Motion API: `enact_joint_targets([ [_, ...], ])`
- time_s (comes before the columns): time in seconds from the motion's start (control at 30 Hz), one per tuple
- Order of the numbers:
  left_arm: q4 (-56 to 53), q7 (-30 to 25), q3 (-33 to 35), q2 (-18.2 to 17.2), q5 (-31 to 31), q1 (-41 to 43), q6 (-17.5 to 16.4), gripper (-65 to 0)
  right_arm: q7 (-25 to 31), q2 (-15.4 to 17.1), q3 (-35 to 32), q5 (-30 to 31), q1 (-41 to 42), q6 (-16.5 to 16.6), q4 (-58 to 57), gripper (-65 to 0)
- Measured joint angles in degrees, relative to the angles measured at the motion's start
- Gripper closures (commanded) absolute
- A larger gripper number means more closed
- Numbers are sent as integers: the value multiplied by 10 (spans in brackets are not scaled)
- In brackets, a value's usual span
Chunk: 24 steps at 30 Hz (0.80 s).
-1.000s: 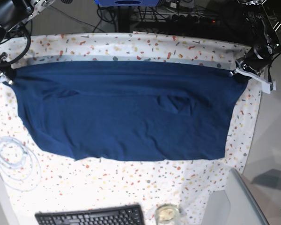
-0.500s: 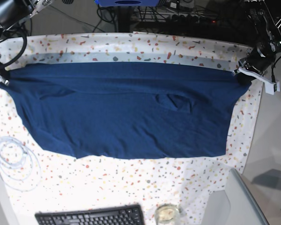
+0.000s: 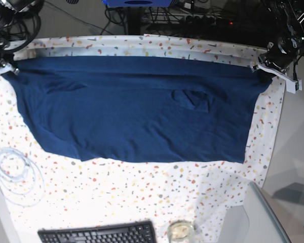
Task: Layout the t-shirt on the table in an organized manner, then fold the t-shirt properly
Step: 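Pull the folded shirt with both grippers away from the keyboard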
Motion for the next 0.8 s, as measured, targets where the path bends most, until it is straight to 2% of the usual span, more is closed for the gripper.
enact_joint_targets([
  [0.2, -24, 1, 0, 2, 2, 2, 0, 0, 29, 1, 0, -3, -1, 0, -51, -3],
  [0.63, -24, 1, 0, 0, 0, 14, 2, 0, 30, 2, 2, -3, -12, 0, -54, -11],
  [0.7, -24, 1, 0, 0, 0, 16, 2, -107, 30, 2, 2, -4, -12, 0, -54, -41],
  [0.8, -23, 1, 0, 0, 2, 21, 2, -301, 31, 2, 3, -4, -11, -1, -54, -174],
])
